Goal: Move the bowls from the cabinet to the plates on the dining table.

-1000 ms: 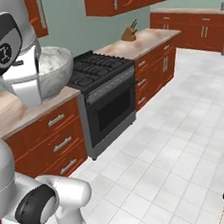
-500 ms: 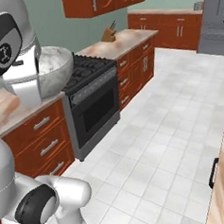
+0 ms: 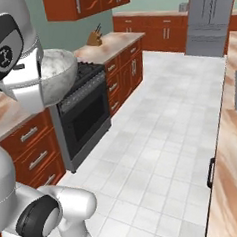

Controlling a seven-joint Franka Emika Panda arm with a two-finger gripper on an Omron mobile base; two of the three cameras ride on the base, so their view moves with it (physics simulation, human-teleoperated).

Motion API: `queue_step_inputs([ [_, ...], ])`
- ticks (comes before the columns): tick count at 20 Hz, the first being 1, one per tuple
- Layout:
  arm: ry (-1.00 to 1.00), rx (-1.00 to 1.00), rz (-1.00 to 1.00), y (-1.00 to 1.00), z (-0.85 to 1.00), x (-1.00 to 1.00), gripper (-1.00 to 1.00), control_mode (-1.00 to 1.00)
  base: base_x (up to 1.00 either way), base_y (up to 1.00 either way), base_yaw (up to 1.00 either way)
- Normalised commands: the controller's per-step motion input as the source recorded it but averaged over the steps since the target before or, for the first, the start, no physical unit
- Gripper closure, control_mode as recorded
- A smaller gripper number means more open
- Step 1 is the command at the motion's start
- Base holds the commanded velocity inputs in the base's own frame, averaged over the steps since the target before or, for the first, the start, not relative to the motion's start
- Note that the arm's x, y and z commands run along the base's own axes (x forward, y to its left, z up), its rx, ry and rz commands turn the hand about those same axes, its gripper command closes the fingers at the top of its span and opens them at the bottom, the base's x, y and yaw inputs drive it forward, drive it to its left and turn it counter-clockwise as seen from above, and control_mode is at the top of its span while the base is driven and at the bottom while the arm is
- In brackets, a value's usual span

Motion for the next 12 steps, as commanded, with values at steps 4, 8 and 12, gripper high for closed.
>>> queue_step_inputs([
  [4,0.0,0.0,0.0,0.0,0.0,0.0,1.0,1.0,-0.02,0.01,-0.24],
  [8,0.0,0.0,0.0,0.0,0.0,0.0,1.0,1.0,-0.03,0.03,-0.23],
  [12,0.0,0.0,0.0,0.0,0.0,0.0,1.0,1.0,-0.03,0.03,-0.23],
])
